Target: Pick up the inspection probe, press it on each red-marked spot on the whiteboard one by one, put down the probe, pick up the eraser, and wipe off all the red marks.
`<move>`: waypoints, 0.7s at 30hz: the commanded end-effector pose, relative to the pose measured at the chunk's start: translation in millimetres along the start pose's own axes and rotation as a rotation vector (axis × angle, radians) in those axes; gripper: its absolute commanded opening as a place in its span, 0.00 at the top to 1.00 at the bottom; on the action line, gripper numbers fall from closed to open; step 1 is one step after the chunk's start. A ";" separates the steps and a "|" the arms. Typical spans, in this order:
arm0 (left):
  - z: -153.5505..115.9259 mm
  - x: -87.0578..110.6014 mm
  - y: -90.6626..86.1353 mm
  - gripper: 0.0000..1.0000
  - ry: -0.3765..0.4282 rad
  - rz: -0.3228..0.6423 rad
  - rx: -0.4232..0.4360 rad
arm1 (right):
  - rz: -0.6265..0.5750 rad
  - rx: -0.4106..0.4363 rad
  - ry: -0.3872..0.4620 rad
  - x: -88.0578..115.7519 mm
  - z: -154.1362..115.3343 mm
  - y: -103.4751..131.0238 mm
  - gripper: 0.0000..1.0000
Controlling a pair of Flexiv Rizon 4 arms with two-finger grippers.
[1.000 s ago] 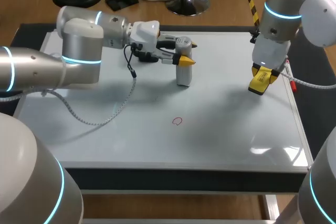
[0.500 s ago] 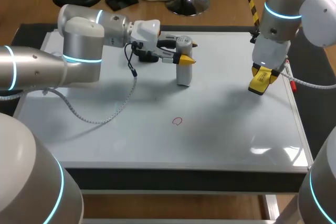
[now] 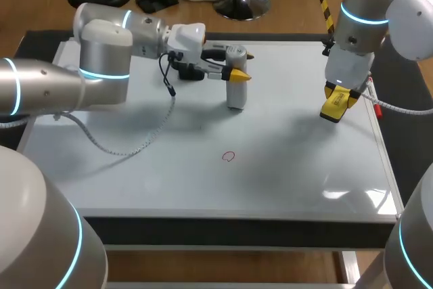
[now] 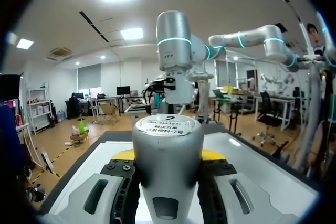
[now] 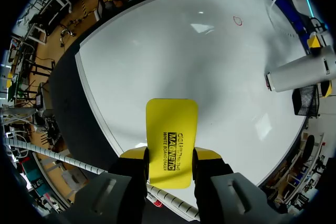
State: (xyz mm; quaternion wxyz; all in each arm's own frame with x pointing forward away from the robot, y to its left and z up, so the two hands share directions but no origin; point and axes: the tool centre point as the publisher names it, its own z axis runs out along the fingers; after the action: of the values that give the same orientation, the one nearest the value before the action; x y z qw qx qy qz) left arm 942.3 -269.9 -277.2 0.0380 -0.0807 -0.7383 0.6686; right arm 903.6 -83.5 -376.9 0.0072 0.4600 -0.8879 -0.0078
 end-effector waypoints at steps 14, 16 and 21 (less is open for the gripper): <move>-22.5 -30.0 -34.2 1.00 0.114 -0.005 -0.011 | -0.001 0.002 0.003 -0.3 0.2 -0.9 1.00; -24.9 -34.8 -38.1 1.00 0.124 -0.004 -0.013 | -0.001 0.002 0.003 -0.3 0.2 -0.9 1.00; -29.5 -45.8 -47.6 1.00 0.181 0.018 -0.034 | -0.001 0.002 0.003 -0.3 0.2 -0.9 1.00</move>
State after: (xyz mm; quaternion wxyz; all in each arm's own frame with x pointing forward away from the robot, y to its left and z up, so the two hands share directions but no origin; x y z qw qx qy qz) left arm 978.1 -253.4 -231.6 0.0636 -0.1195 -0.7433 0.6551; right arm 903.6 -83.4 -376.9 0.0072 0.4600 -0.8879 -0.0077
